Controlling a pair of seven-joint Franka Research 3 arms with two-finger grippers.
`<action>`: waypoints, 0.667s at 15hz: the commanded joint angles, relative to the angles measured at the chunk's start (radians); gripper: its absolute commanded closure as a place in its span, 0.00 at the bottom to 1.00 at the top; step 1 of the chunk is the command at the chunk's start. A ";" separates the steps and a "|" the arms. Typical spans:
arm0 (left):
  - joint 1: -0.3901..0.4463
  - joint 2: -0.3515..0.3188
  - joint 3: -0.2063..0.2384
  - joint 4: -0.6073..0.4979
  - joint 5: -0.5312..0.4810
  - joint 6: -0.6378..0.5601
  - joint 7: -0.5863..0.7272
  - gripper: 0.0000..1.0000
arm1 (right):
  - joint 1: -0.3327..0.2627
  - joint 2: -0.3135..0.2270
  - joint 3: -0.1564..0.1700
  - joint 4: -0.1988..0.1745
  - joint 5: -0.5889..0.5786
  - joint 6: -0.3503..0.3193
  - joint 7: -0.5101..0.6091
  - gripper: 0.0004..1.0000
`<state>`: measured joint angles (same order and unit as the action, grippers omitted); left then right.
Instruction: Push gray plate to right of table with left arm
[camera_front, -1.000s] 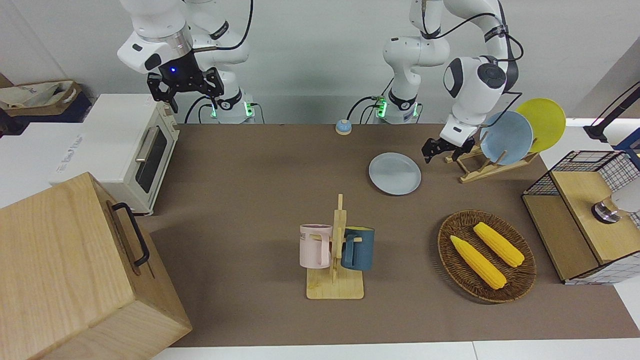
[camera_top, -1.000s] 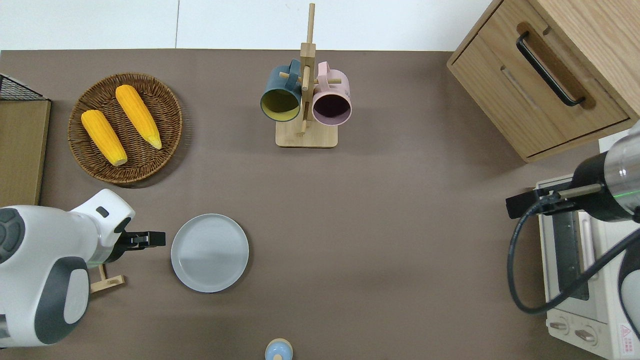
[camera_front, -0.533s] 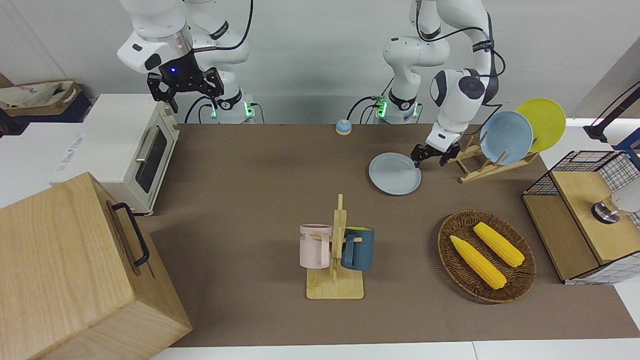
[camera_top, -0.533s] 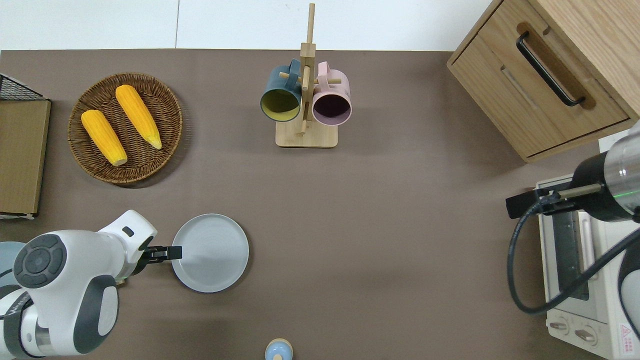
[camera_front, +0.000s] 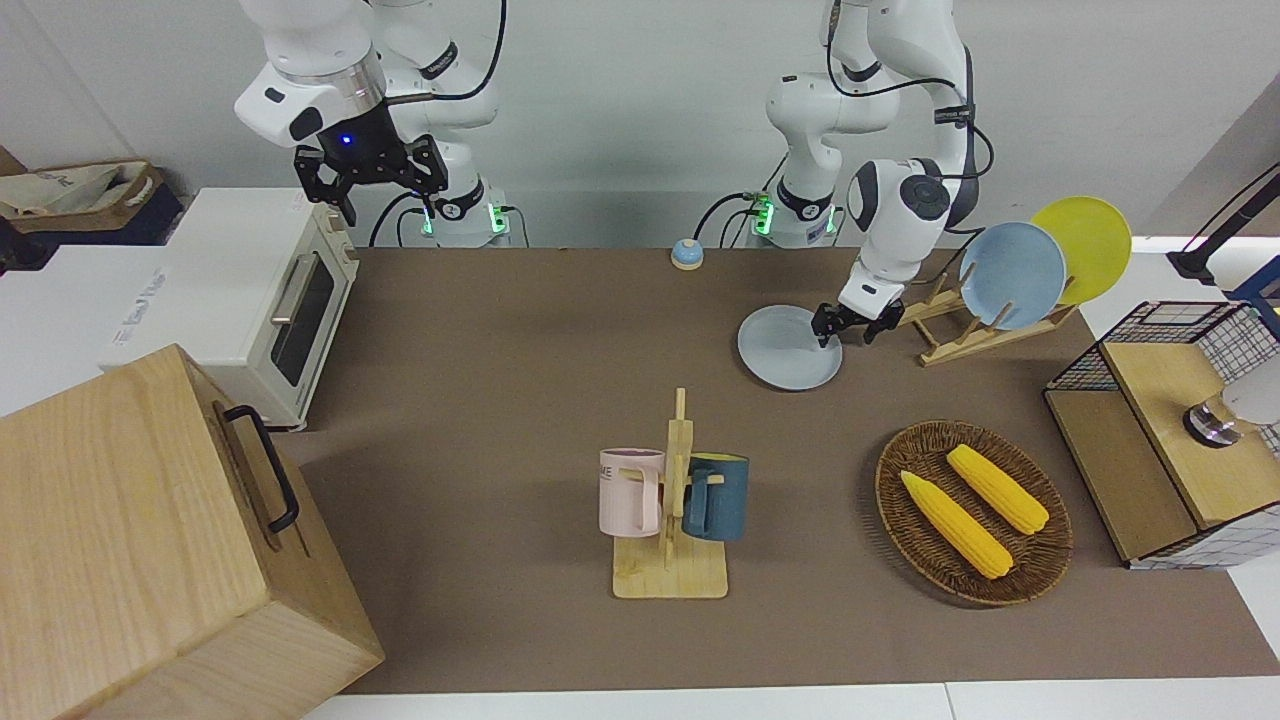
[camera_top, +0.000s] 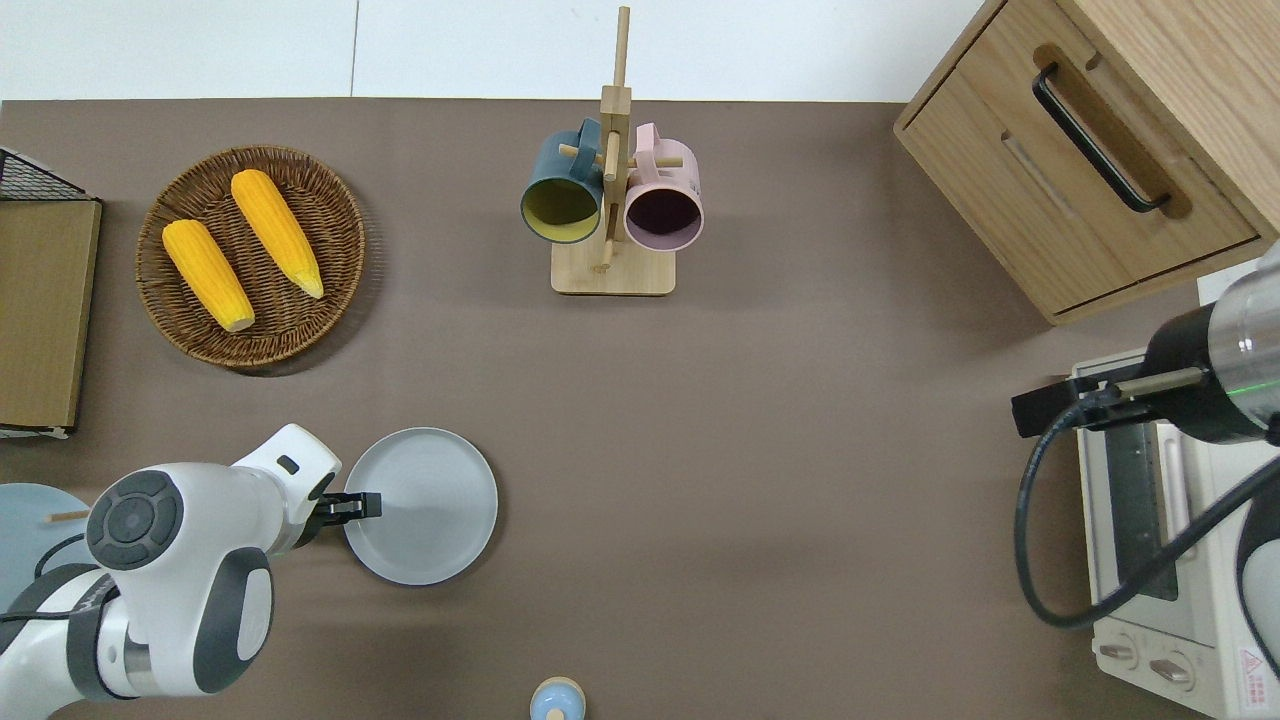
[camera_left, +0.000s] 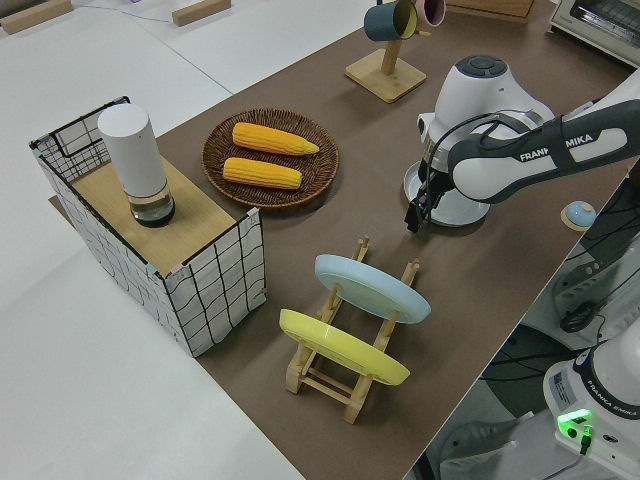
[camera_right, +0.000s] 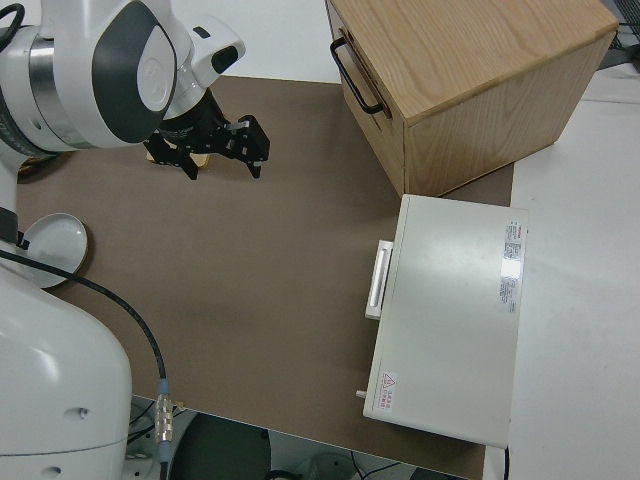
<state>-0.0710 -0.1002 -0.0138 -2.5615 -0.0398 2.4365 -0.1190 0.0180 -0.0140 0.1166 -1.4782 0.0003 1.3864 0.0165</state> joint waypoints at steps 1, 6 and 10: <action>-0.001 -0.012 -0.003 -0.013 -0.017 0.015 -0.034 0.89 | -0.020 -0.003 0.014 0.009 0.006 -0.013 0.013 0.02; -0.001 -0.010 -0.003 -0.013 -0.017 0.013 -0.031 1.00 | -0.020 -0.003 0.014 0.009 0.006 -0.013 0.013 0.02; -0.003 -0.007 -0.003 -0.011 -0.017 0.019 -0.028 1.00 | -0.020 -0.003 0.014 0.009 0.004 -0.013 0.013 0.02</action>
<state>-0.0719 -0.1111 -0.0187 -2.5607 -0.0452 2.4354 -0.1413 0.0180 -0.0140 0.1166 -1.4782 0.0003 1.3864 0.0165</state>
